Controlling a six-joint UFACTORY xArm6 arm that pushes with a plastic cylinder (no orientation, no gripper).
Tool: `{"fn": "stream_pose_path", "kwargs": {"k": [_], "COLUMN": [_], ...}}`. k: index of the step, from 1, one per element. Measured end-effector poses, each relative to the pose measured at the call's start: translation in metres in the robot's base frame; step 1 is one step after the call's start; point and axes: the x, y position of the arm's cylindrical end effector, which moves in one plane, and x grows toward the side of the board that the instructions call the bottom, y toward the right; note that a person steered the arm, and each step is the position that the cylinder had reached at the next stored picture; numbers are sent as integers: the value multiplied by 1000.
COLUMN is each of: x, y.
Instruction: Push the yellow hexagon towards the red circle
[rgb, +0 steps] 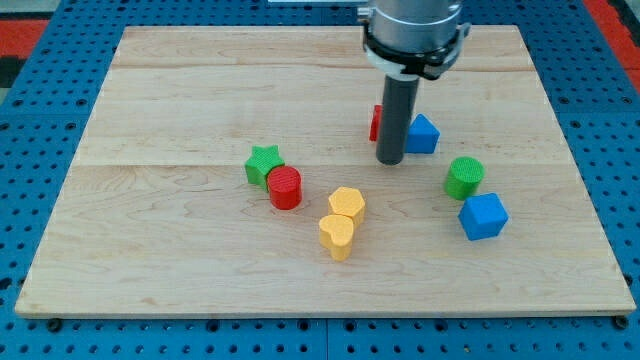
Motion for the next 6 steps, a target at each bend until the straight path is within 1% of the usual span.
{"fn": "stream_pose_path", "kwargs": {"k": [1, 2, 3, 6], "x": [9, 29, 47, 47], "y": [-6, -7, -21, -95]}}
